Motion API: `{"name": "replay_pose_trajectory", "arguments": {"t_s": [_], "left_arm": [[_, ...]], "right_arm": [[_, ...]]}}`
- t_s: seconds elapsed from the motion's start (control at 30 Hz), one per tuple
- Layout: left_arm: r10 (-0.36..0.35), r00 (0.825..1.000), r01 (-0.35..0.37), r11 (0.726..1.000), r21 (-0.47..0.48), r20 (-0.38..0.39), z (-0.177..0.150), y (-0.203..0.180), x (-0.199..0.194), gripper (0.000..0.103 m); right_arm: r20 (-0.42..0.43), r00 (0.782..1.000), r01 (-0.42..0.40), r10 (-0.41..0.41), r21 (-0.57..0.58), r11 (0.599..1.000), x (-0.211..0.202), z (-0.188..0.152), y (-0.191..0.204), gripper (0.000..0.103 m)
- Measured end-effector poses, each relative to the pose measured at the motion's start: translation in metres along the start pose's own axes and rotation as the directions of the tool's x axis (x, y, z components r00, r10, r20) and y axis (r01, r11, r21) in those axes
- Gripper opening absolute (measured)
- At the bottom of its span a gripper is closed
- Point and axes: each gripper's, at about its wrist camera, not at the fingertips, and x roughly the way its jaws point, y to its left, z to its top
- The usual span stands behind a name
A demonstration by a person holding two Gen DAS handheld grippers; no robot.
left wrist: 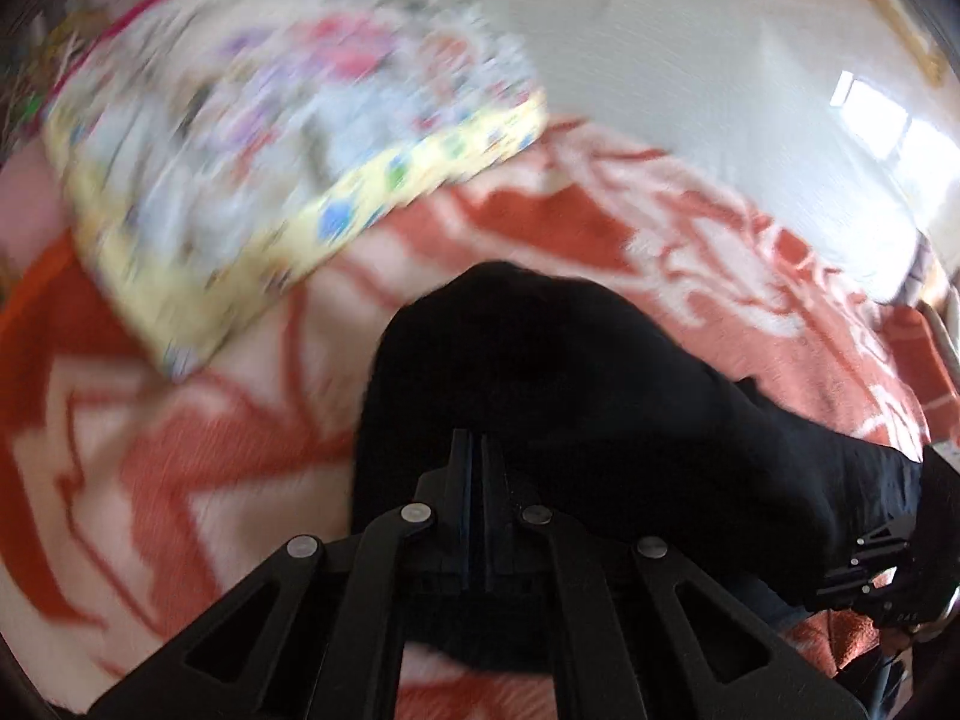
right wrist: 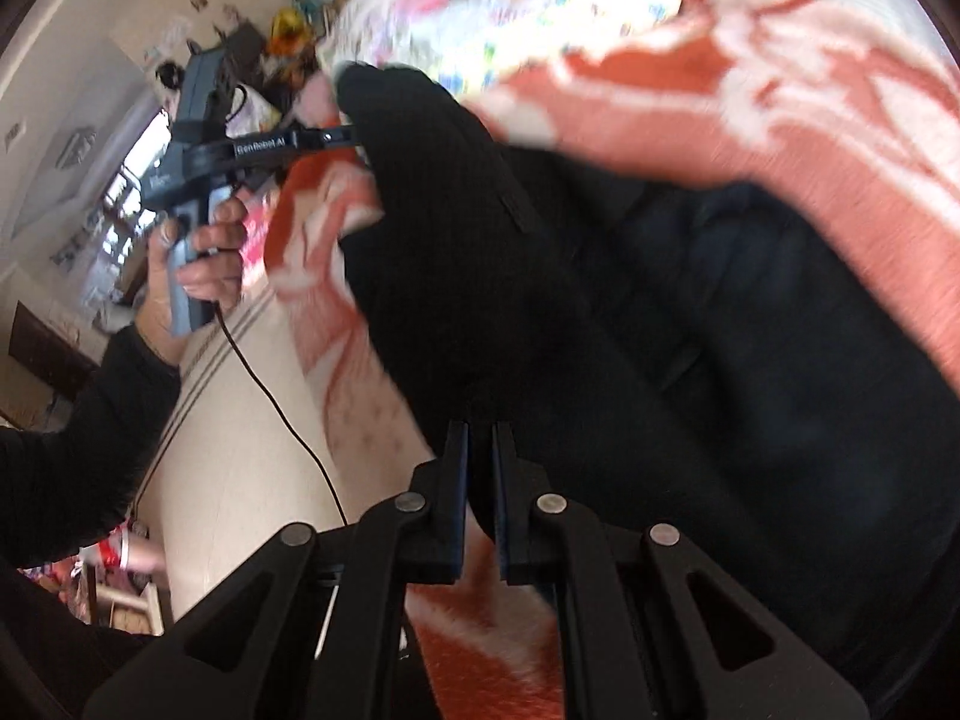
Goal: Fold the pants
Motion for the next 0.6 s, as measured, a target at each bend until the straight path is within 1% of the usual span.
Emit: {"name": "replay_pose_trajectory", "arguments": {"t_s": [0.03,0.1,0.17,0.23,0.3,0.37,0.4,0.43,0.47,0.5,0.57,0.6], "left_arm": [[0.007,1.0,-0.008,1.0,-0.028,-0.022,-0.005,0.008,0.003,0.0],[0.042,0.998,-0.046,0.996,-0.073,-0.056,-0.025,0.027,0.003,0.0],[0.044,0.997,-0.05,0.993,-0.103,-0.06,-0.04,0.038,-0.006,0.0],[0.044,0.998,-0.05,0.992,-0.119,-0.049,-0.048,0.041,-0.017,0.0],[0.032,0.999,-0.035,0.992,-0.12,-0.025,-0.05,0.036,-0.029,0.0],[0.031,0.999,-0.032,0.993,-0.111,-0.012,-0.048,0.025,-0.034,0.001],[0.029,1.0,-0.029,0.993,-0.11,-0.006,-0.047,0.019,-0.035,0.001],[0.029,1.0,-0.029,0.994,-0.109,0.002,-0.047,0.013,-0.035,0.005],[0.042,0.999,-0.041,0.993,-0.107,0.002,-0.048,0.009,-0.034,0.006],[0.069,0.998,-0.069,0.992,-0.106,-0.002,-0.049,0.005,-0.03,0.01],[0.09,0.996,-0.091,0.988,-0.122,-0.011,-0.052,0.003,-0.023,0.021],[0.112,0.994,-0.113,0.985,-0.129,-0.019,-0.053,0.003,-0.021,0.03]], "right_arm": [[-0.025,1.0,-0.003,0.003,0.014,1.0,0.009,-0.003,0.0,0.013],[-0.071,0.997,0.01,-0.007,0.044,0.999,0.022,-0.007,-0.001,0.018],[-0.076,0.997,-0.009,0.014,0.066,0.998,0.023,-0.01,-0.001,0.022],[-0.048,0.998,-0.029,0.033,0.08,0.996,0.016,-0.009,-0.001,0.022],[-0.013,1.0,-0.025,0.026,0.086,0.996,0.007,-0.004,-0.003,0.023],[0.02,1.0,0.004,-0.006,0.101,0.995,-0.002,0.0,-0.007,0.024],[0.042,0.998,0.031,-0.036,0.116,0.993,-0.007,0.005,-0.012,0.024],[0.061,0.997,0.048,-0.056,0.129,0.991,-0.012,0.005,-0.015,0.025],[0.083,0.993,0.072,-0.085,0.15,0.986,-0.014,0.008,-0.02,0.028],[0.102,0.988,0.102,-0.12,0.169,0.98,-0.017,0.014,-0.027,0.03],[0.126,0.976,0.154,-0.18,0.196,0.969,-0.018,0.027,-0.039,0.037],[0.135,0.971,0.167,-0.197,0.205,0.964,-0.017,0.035,-0.044,0.037]]}}
